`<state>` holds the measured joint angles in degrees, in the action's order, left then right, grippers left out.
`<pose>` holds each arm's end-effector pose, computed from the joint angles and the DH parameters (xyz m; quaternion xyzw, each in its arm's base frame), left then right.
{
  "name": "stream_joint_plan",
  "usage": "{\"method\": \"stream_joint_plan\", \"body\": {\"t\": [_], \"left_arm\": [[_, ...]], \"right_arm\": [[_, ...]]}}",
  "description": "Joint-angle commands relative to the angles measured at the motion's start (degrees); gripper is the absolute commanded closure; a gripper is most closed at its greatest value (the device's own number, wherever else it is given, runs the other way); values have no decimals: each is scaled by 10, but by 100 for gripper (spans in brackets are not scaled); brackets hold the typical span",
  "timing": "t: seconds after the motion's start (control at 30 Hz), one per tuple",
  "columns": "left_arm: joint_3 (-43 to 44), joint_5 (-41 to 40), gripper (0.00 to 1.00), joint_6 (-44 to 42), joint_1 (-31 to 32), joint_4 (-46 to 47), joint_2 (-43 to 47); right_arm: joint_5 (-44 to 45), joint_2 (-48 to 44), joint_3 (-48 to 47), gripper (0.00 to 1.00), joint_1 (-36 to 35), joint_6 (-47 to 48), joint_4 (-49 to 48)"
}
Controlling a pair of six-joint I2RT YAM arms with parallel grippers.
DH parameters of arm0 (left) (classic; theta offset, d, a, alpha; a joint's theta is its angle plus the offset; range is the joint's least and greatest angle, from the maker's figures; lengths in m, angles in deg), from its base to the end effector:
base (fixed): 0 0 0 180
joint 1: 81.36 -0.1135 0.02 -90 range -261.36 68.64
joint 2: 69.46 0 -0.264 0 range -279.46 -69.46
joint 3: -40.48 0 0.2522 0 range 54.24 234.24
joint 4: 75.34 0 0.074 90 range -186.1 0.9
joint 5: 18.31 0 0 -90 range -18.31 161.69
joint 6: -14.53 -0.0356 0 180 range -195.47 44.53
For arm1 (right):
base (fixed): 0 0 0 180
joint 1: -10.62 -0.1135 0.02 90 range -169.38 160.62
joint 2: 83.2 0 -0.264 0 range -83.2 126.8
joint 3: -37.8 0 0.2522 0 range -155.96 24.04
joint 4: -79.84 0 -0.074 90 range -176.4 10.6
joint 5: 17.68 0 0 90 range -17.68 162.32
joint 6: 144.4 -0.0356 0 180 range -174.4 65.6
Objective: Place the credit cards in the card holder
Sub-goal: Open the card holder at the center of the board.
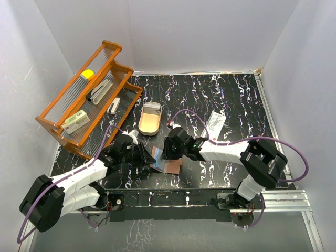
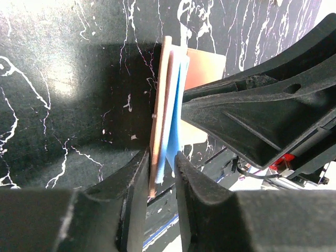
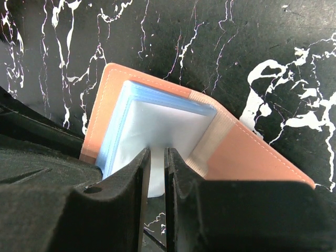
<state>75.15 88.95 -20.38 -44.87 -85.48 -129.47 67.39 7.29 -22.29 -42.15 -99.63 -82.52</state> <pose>0.1577 -0.1298 0.1715 -0.0742 0.8784 -0.4176 0.2202 0.1869 0.2510 0.1685 -0.0767 0.9298 0.2963 0.2044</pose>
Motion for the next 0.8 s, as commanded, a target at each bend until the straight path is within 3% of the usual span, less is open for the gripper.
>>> {"method": "stream_joint_plan", "body": {"t": [0.0, 0.13, 0.33, 0.6, 0.77], "left_arm": [[15, 16, 69, 0, -1, 1, 11], [7, 29, 61, 4, 0, 27, 2], [5, 37, 61, 1, -1, 41, -22], [-3, 44, 79, 6, -1, 58, -17], [-9, 47, 100, 10, -1, 69, -10]], "right_arm": [[3, 2, -9, 85, -2, -2, -31], [13, 6, 2, 85, -2, -1, -35], [13, 10, 7, 85, -1, 2, -35], [41, -9, 42, 86, -2, -2, -46], [35, -1, 53, 87, -2, -7, -55]]}}
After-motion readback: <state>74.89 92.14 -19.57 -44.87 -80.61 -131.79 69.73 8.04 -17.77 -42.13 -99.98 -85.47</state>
